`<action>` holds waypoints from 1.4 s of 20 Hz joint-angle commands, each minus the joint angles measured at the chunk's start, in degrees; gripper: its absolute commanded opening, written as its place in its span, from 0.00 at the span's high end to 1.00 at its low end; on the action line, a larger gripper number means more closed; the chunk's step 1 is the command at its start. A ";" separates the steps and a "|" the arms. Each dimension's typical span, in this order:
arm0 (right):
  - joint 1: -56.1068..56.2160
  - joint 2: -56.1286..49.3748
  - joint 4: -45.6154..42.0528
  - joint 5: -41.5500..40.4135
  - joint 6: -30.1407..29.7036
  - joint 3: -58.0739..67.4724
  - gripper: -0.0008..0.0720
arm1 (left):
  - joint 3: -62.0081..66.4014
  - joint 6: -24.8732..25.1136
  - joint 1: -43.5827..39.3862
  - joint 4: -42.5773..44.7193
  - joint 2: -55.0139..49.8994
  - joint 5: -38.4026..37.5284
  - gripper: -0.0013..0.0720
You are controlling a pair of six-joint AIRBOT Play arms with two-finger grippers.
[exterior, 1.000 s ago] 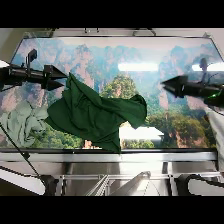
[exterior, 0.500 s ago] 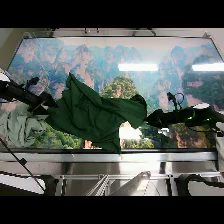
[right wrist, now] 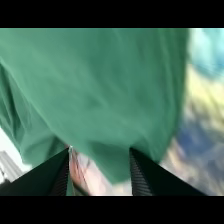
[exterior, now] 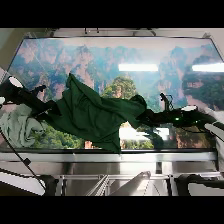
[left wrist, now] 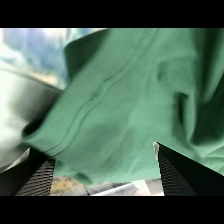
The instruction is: Fold the shirts.
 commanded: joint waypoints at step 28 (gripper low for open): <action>2.80 -4.55 -9.11 -5.84 14.60 6.43 0.38 | -0.76 12.50 -2.16 -20.00 6.73 -2.67 0.95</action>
